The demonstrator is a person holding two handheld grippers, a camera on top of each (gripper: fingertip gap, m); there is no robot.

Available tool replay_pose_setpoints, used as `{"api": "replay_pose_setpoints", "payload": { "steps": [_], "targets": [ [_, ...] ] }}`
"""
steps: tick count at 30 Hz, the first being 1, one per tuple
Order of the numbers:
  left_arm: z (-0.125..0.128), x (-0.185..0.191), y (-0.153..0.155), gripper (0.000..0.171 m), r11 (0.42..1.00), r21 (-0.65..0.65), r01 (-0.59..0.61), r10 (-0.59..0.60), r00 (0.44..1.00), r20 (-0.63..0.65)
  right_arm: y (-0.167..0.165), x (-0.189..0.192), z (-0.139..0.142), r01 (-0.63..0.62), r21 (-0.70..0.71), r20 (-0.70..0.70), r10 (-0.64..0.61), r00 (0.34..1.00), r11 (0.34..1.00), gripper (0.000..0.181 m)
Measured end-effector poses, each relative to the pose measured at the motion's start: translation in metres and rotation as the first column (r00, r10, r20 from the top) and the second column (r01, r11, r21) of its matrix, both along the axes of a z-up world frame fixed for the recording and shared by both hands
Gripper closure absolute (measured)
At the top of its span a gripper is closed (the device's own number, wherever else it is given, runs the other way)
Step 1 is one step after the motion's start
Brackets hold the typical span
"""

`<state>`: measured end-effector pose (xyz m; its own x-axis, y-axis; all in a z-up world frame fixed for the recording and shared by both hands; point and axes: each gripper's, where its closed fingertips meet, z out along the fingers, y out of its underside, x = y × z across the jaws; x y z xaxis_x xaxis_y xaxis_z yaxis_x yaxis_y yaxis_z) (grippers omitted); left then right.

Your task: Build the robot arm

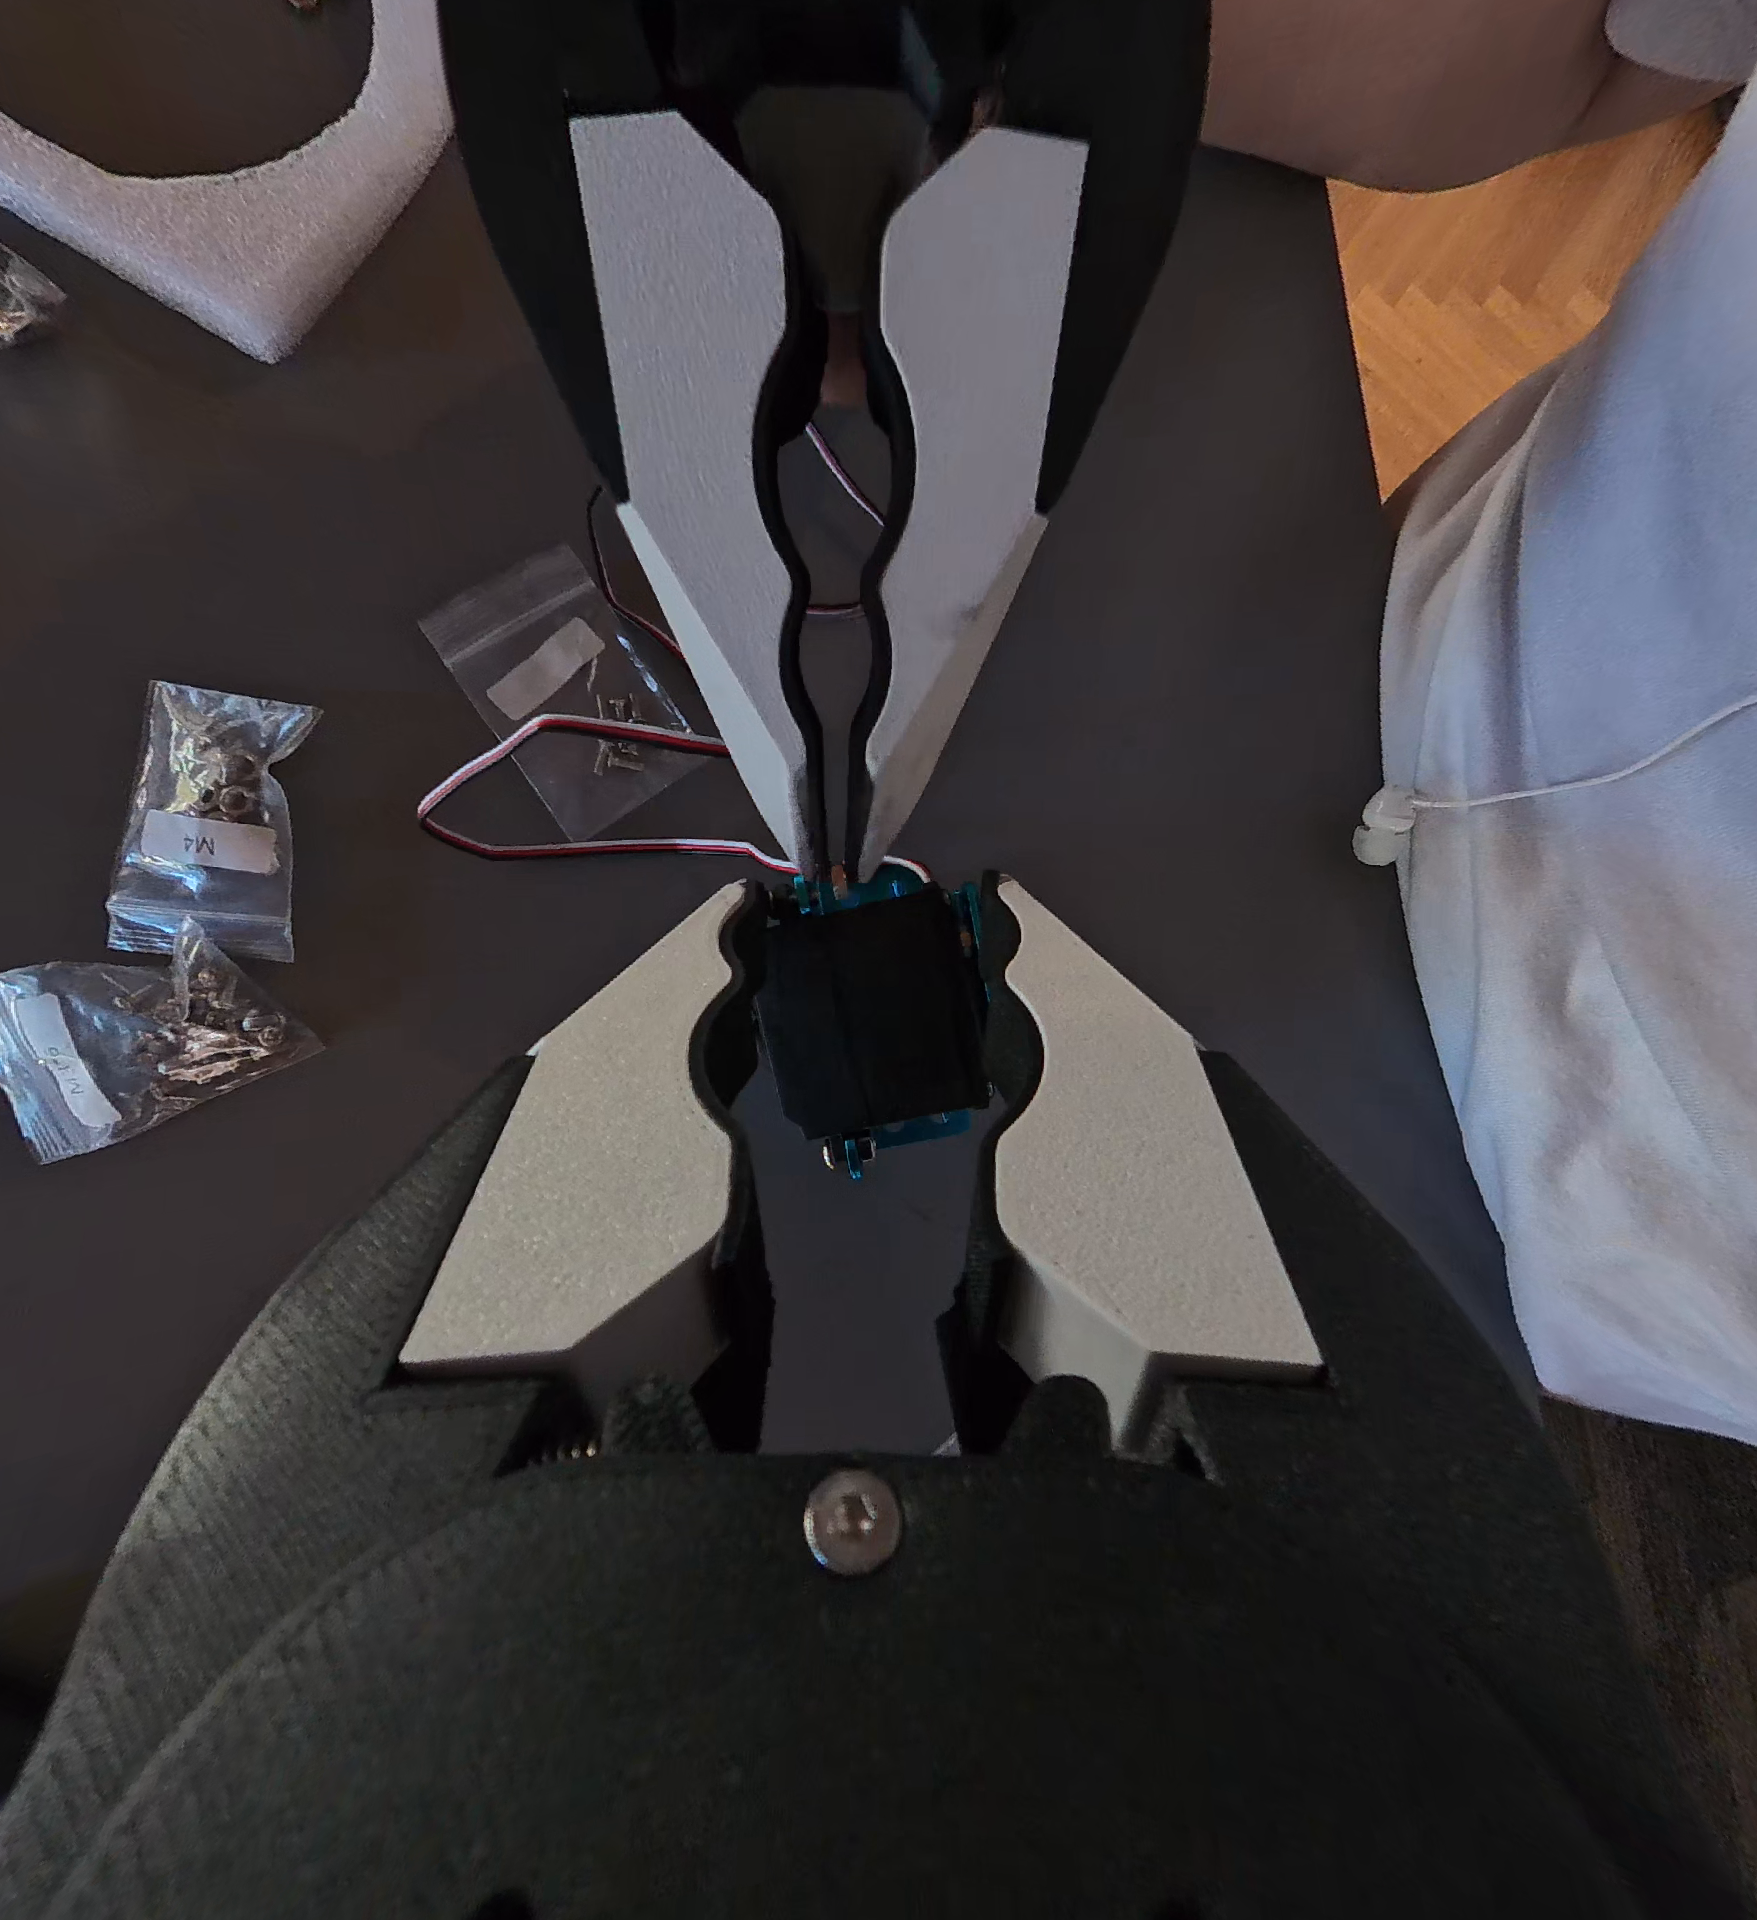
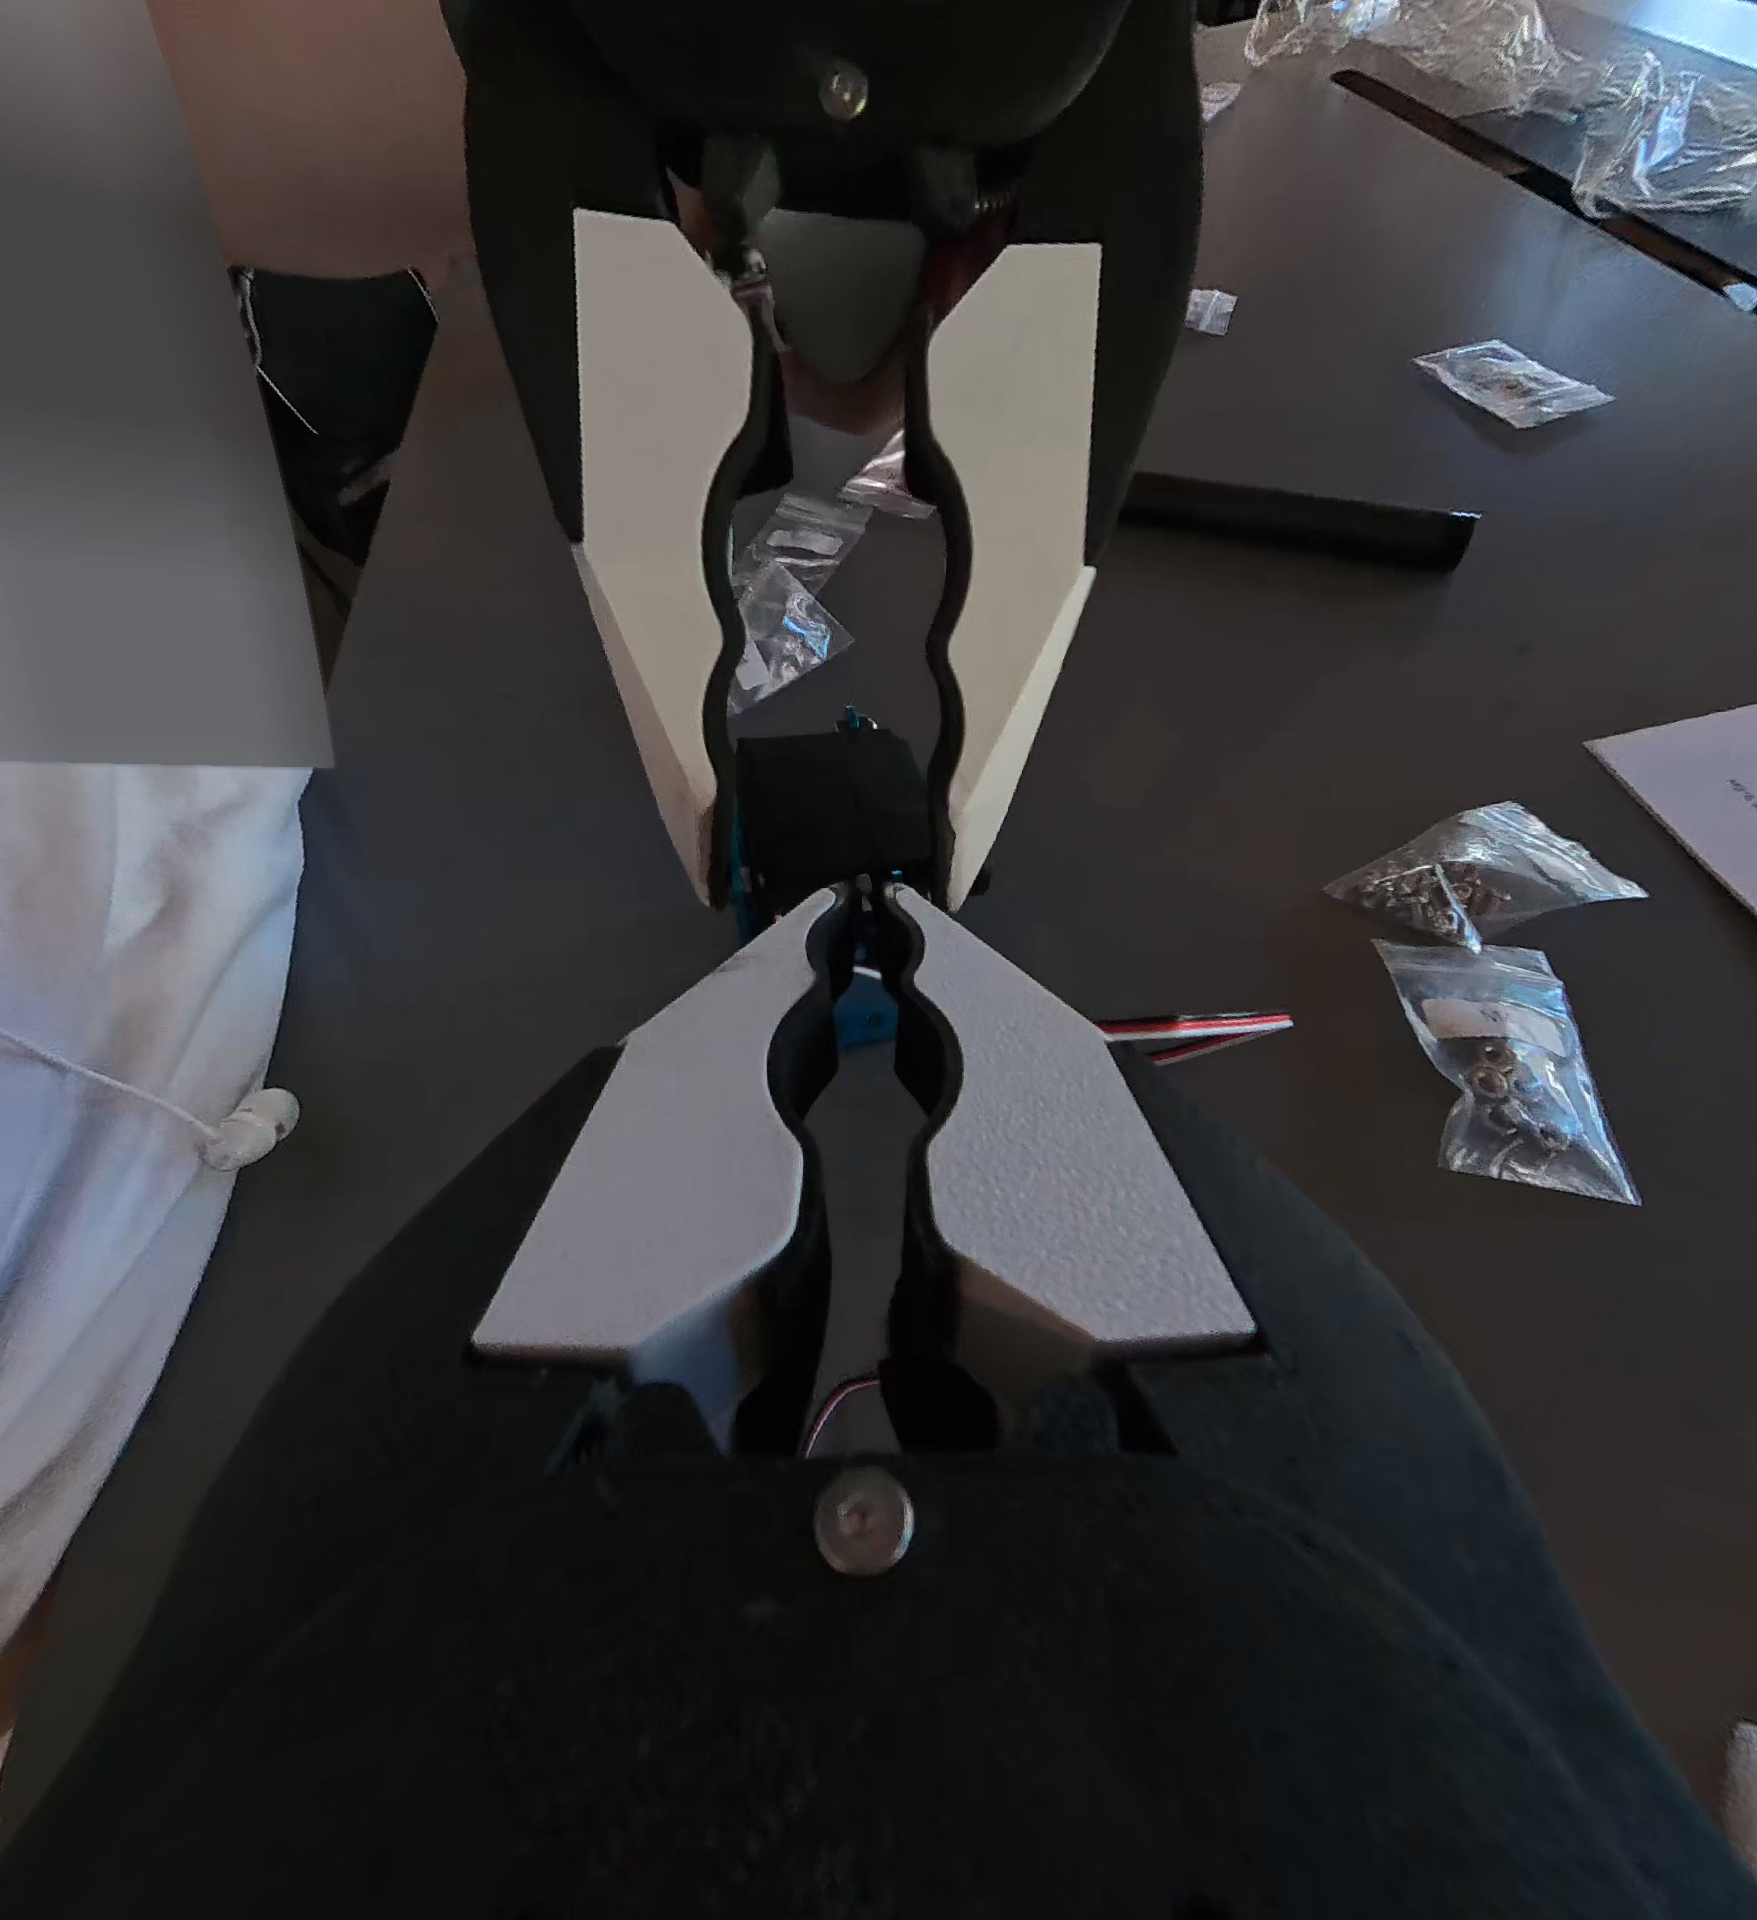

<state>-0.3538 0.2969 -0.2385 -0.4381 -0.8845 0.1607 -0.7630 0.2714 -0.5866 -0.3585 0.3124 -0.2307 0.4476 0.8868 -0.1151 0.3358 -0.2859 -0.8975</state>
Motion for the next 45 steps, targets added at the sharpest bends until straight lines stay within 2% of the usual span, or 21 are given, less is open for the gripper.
{"api": "replay_pose_setpoints", "payload": {
  "steps": [9, 14, 22, 25, 27, 29, 33, 36, 40, 43, 45],
  "targets": [
    [0.000, -0.001, 0.001, 0.131, 1.000, 0.009, -0.003, 0.003, 1.000, -0.004, 0.002, -0.003, -0.002, 0.038, 0.186, 0.197, -0.076, 0.978, 0.982, 0.179],
    [0.000, -0.001, -0.001, 0.131, 1.000, 0.004, -0.001, 0.001, 1.000, 0.003, 0.007, 0.001, 0.002, 0.093, 0.314, 0.237, -0.173, 0.956, 0.945, 0.173],
    [0.000, -0.001, -0.002, 0.131, 1.000, 0.007, 0.007, -0.007, 1.000, 0.004, 0.006, 0.003, -0.001, 0.118, 0.224, 0.172, -0.158, 0.972, 0.967, 0.175],
    [0.000, -0.001, -0.002, 0.130, 1.000, -0.001, 0.002, -0.002, 1.000, 0.009, 0.007, 0.011, 0.002, 0.137, 0.202, 0.137, -0.167, 0.976, 0.970, 0.167],
    [0.000, -0.001, -0.002, 0.130, 1.000, 0.001, 0.002, -0.002, 1.000, 0.011, 0.008, 0.023, 0.004, 0.151, 0.149, 0.106, -0.168, 0.980, 0.977, 0.168],
    [0.000, -0.001, -0.002, 0.130, 1.000, 0.000, -0.001, 0.001, 1.000, 0.012, 0.015, 0.050, -0.002, 0.207, 0.115, 0.156, -0.223, 0.962, 0.972, 0.167],
    [0.000, -0.002, -0.002, 0.130, 1.000, 0.006, 0.003, -0.003, 1.000, 0.008, 0.008, 0.096, -0.020, 0.242, 0.019, 0.267, -0.238, 0.934, 0.970, 0.170],
    [0.000, -0.003, 0.000, 0.130, 1.000, 0.013, 0.004, -0.004, 1.000, 0.002, 0.007, 0.111, -0.024, 0.262, -0.040, 0.244, -0.245, 0.938, 0.964, 0.174],
    [0.000, -0.004, 0.001, 0.130, 1.000, 0.006, -0.002, 0.002, 1.000, 0.006, 0.006, 0.091, -0.026, 0.185, -0.063, 0.232, -0.166, 0.958, 0.981, 0.173],
    [0.000, -0.004, 0.001, 0.130, 1.000, 0.007, -0.001, 0.001, 1.000, 0.008, 0.012, 0.073, -0.037, 0.129, -0.032, 0.276, -0.115, 0.954, 0.991, 0.173],
    [0.000, -0.004, 0.001, 0.130, 1.000, 0.004, -0.007, 0.007, 1.000, 0.012, 0.014, 0.068, -0.045, 0.116, -0.070, 0.274, -0.093, 0.957, 0.991, 0.171]
  ]
}}
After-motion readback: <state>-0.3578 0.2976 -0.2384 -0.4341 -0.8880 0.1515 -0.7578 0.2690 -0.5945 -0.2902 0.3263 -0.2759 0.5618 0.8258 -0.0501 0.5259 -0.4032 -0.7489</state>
